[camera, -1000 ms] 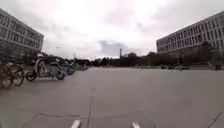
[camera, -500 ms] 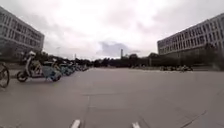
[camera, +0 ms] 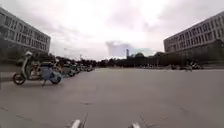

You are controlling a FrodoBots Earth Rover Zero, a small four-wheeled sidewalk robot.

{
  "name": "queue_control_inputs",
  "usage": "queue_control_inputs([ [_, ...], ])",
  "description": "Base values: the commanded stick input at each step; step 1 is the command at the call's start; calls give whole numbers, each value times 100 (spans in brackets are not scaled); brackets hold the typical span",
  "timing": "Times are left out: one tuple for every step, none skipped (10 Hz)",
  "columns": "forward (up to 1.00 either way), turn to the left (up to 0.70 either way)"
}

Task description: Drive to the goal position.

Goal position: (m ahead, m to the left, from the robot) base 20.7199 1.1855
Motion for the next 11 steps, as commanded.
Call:
queue_control_inputs([
  [100,0],
  [100,0],
  [100,0],
  [100,0],
  [100,0],
  [100,0],
  [100,0],
  [100,0],
  [100,0],
  [100,0],
  [100,0],
])
